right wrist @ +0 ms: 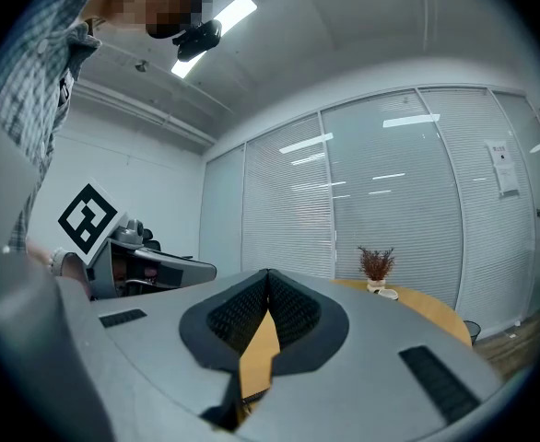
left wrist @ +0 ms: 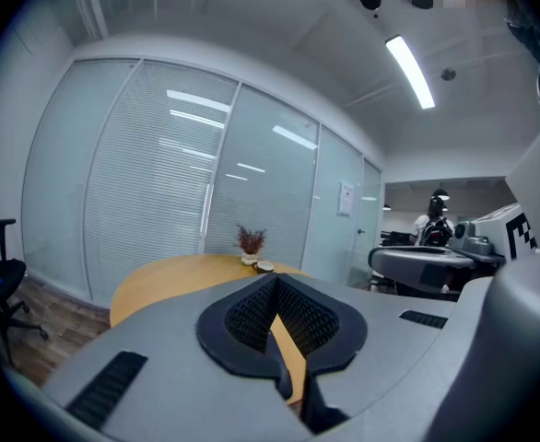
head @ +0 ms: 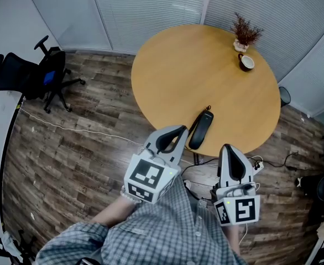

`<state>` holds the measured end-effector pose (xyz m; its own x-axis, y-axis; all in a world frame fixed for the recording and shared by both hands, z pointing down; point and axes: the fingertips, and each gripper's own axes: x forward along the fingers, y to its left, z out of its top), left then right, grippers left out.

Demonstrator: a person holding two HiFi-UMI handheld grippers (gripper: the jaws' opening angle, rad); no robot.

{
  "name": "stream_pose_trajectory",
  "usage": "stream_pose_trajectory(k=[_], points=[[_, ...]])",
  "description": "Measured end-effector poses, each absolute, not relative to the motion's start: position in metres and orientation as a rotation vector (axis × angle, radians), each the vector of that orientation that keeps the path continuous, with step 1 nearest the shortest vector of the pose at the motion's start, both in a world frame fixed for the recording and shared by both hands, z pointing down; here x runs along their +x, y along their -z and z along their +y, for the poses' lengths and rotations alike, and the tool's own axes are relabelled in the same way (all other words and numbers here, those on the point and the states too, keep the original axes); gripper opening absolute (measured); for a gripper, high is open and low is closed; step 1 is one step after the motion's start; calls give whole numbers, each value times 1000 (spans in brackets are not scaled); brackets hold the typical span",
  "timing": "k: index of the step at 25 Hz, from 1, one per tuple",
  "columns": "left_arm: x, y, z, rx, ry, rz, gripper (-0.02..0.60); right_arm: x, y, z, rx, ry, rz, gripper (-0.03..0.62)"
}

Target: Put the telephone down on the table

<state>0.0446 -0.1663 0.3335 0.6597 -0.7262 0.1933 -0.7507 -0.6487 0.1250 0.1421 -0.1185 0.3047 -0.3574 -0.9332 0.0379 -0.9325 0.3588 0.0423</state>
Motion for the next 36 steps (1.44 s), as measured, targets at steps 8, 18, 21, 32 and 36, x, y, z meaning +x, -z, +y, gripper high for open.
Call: stream_pose_trajectory(k=[8, 18, 21, 32, 36], points=[[47, -335, -165, 2688, -191, -1187, 8, 145, -306, -116, 1769, 16, -2527, 9], [50, -339, -167, 2690, -204, -1176, 8, 147, -310, -117, 1776, -2, -2520, 9], [49, -339, -166, 2688, -207, -1178, 8, 145, -311, -117, 1773, -3, -2525, 9], [48, -341, -167, 2688, -216, -1178, 8, 145, -313, -119, 1778, -13, -2524, 9], [46, -342, -168, 2684, -224, -1180, 8, 143, -313, -120, 1770, -20, -2525, 9]])
